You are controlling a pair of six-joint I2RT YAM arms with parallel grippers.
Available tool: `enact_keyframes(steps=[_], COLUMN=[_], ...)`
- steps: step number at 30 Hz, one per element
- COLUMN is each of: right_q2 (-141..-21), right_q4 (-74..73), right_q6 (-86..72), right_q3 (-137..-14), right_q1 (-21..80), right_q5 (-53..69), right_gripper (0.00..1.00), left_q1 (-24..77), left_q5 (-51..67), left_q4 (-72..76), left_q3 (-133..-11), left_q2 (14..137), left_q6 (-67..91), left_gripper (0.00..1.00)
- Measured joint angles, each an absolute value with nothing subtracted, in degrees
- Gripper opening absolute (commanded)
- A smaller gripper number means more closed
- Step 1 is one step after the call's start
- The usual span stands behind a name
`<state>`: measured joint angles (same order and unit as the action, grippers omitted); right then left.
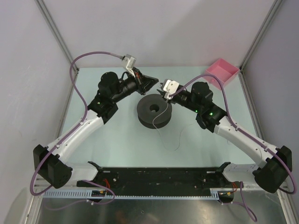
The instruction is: Wrap the cables
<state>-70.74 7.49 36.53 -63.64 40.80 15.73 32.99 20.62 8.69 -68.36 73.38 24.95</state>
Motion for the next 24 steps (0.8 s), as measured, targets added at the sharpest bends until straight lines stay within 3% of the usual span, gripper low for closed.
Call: enact_keyframes(steps=[3,10,12,13,17,21,24], right_q2=[-70.8,-71.0,-71.1,-71.2,-71.2,-71.2,-70.8], right_q4=[8.0,8.4,8.4,8.5,8.3,7.1,5.4], right_q6=[35.9,34.4,34.1,33.9,33.1,32.7,32.5], right_q3=[-63.6,-63.6,-63.6,-63.6,-63.6,-63.7,-63.7], right_q1=[40.8,40.1,39.8,39.5,38.7,36.0,32.3], right_q5=[15.6,15.7,15.7,15.7,15.7,15.7,15.8], right_gripper=[0.29,0.03,0.01,0.0,0.0,0.0,0.0], left_q1=[33.1,33.2,33.2,33.2,32.7,28.6,21.8], left_q5=[20.6,20.6,20.6,20.6,21.3,25.1,29.4], left_q4=[8.7,8.7,8.7,8.7,8.4,6.4,2.8], left_q3=[-68.4,-68.3,-68.3,-68.3,-68.2,-68.2,-68.2], left_q2=[73.4,73.4,73.4,73.3,73.2,72.7,72.9], left_q6=[24.5,23.9,23.9,23.9,24.0,24.1,23.6], left_gripper=[0.0,0.0,0.01,0.06,0.53,0.84,0.97])
